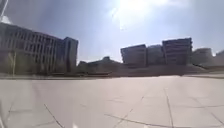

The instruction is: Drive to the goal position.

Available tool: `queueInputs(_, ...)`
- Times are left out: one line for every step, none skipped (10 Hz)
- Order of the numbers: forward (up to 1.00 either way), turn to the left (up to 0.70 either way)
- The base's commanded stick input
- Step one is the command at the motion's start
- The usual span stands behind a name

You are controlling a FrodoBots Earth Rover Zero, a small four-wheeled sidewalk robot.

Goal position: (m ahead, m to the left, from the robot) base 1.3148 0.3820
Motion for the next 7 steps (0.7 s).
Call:
queueInputs(1.00,-0.34)
queueInputs(1.00,-0.32)
queueInputs(1.00,-0.31)
queueInputs(1.00,-0.29)
queueInputs(1.00,-0.28)
queueInputs(1.00,-0.26)
queueInputs(1.00,-0.24)
